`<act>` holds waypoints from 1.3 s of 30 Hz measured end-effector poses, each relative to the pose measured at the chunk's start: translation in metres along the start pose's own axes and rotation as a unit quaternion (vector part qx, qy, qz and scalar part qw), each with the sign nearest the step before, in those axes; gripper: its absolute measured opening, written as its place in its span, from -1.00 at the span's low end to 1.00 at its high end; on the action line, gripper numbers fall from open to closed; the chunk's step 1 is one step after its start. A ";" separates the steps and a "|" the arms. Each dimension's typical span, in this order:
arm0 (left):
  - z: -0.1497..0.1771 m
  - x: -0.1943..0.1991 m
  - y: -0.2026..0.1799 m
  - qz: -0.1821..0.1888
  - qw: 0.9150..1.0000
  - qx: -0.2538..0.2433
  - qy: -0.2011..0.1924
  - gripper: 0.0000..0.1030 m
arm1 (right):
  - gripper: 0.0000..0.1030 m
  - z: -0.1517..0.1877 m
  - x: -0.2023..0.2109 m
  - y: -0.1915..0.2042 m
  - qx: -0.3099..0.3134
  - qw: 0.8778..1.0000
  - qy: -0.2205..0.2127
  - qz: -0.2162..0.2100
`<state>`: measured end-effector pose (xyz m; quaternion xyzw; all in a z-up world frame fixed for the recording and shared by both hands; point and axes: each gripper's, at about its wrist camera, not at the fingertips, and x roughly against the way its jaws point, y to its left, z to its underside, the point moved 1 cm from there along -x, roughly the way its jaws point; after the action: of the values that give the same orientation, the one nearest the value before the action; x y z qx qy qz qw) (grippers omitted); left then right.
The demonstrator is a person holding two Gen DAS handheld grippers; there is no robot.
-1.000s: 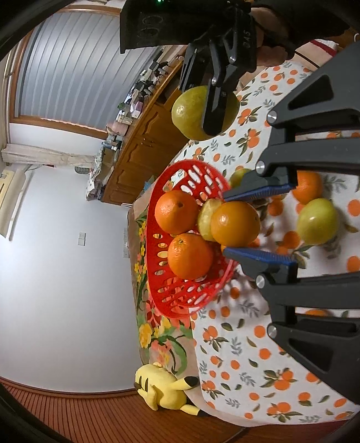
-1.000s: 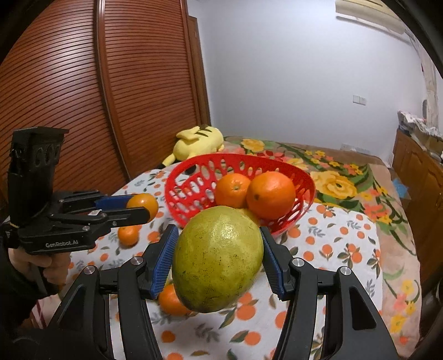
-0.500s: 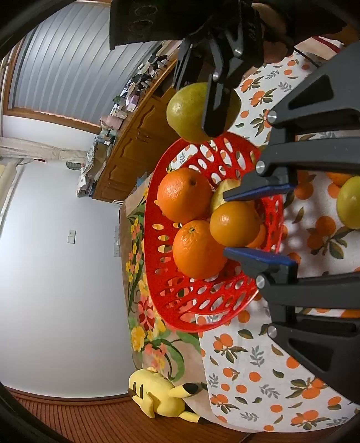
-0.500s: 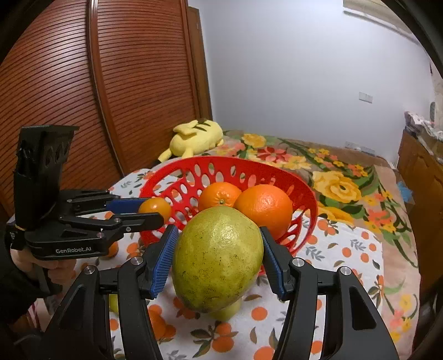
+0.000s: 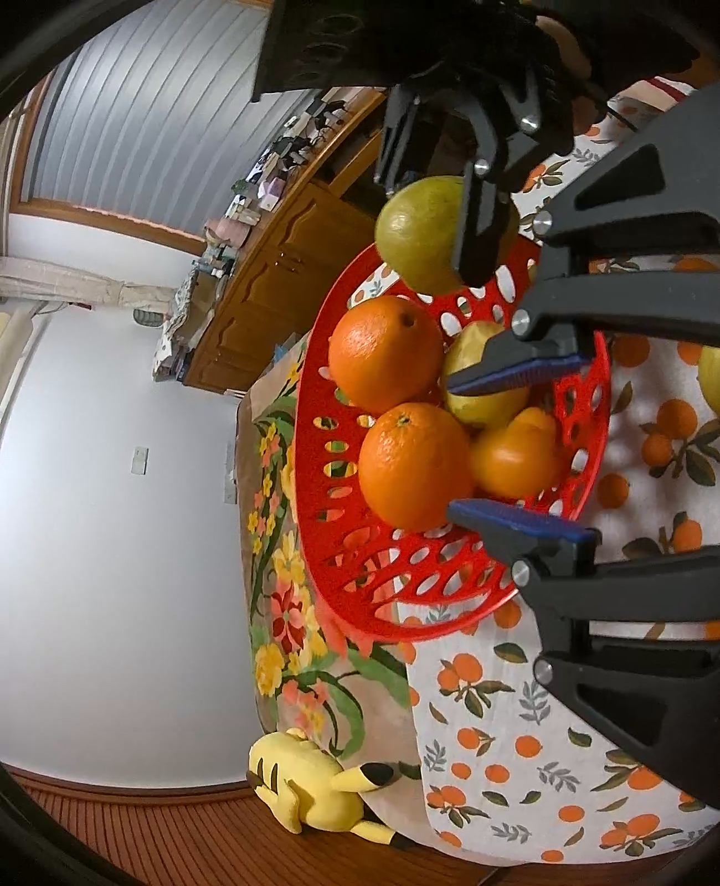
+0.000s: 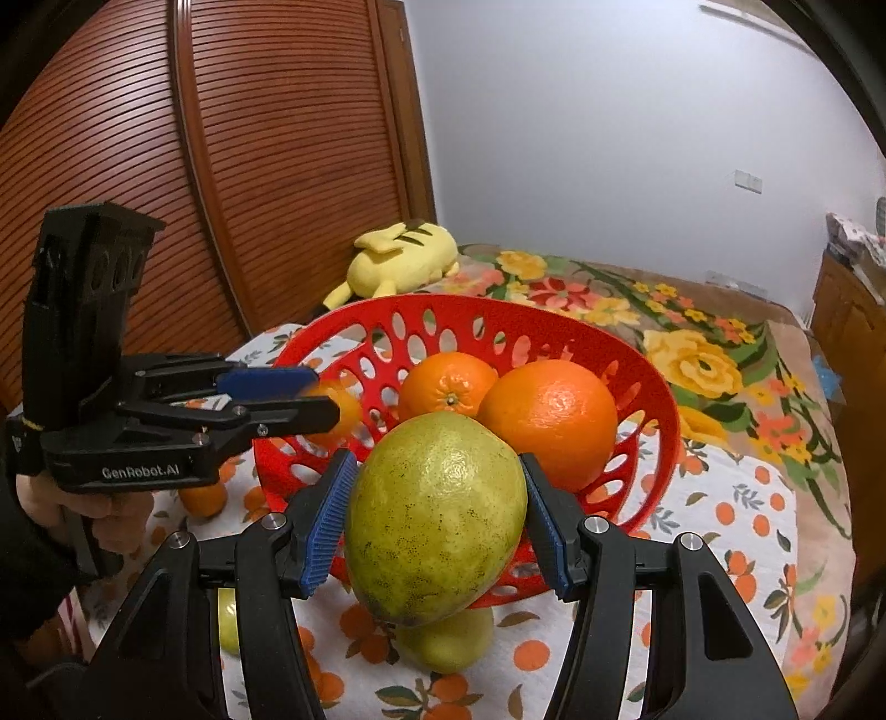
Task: Organize fruits
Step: 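Release the tangerine into the basket with the left tool while the right tool releases the pomelo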
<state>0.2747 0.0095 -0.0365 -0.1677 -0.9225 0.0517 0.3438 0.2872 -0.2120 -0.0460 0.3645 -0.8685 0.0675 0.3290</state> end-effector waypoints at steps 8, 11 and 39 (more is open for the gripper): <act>-0.002 0.013 0.017 -0.014 1.000 0.010 -0.012 -0.19 | 0.16 0.000 -0.009 0.007 0.007 1.000 0.007 -0.004; -0.002 0.018 0.024 -0.021 1.000 0.014 -0.015 -0.19 | 0.16 0.000 -0.015 0.012 0.012 1.000 0.011 -0.004; 0.027 0.060 0.041 -0.043 0.999 0.023 -0.023 -0.14 | 0.00 0.007 0.003 0.038 0.005 1.000 -0.007 0.015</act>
<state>0.2256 0.0687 -0.0289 -0.1191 -0.9350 0.0621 0.3281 0.2561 -0.1890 -0.0449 0.3540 -0.8757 0.0742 0.3199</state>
